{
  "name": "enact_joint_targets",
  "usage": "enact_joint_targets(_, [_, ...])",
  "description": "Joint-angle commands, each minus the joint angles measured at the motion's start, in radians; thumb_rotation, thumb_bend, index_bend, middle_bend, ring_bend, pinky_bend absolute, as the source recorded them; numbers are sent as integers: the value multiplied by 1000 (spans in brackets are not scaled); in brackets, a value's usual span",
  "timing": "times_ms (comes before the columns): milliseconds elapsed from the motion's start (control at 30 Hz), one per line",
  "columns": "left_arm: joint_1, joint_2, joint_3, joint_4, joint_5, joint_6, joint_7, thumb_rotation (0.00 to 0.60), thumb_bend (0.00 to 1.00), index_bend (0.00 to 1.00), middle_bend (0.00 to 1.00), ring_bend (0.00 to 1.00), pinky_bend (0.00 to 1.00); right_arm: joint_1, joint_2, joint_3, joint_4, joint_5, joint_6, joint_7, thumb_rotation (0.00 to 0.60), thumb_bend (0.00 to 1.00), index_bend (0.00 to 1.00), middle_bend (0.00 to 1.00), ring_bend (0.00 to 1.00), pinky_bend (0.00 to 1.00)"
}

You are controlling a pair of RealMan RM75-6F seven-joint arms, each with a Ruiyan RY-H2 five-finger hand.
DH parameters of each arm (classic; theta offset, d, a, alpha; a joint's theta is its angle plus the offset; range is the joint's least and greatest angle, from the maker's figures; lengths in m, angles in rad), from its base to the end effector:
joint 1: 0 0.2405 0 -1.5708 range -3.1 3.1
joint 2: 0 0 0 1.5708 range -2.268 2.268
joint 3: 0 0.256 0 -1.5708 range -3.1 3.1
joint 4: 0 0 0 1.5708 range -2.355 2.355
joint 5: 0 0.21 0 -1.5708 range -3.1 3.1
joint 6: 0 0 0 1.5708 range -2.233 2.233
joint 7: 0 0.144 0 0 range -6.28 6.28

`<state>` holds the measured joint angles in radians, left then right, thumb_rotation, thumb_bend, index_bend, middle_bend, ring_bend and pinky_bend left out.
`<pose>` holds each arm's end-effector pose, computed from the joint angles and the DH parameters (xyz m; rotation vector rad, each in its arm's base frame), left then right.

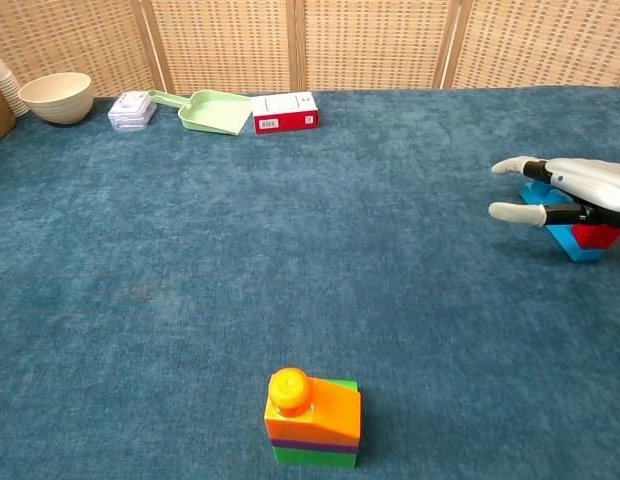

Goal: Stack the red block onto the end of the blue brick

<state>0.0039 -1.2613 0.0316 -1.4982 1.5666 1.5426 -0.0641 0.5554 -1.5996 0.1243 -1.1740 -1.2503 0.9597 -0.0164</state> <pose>-0.3261 0.1359 0.1158 -1.3713 -1.0211 -0.9300 -0.2614 -0.3303 -0.0107 1.6802 -1.1178 0.8463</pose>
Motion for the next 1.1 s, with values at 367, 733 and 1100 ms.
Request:
enact_joint_targets(367, [5, -3, 2, 15, -2, 2, -17, 600, 467, 449, 245, 228, 25, -3, -11, 7, 8, 4, -3, -8, 62, 93, 0, 0, 0, 0])
enact_joint_targets(733, [5, -5, -1, 21, -3, 2, -22, 600, 468, 449, 245, 227, 25, -3, 2, 15, -5, -3, 5, -22, 65, 92, 0, 0, 0, 0])
enact_joint_targets(1100, [-8, -5, -12, 11, -9, -13, -7, 600, 469, 449, 245, 228, 25, -19, 154, 64, -212, 2, 91, -109, 64, 92, 0, 0, 0, 0])
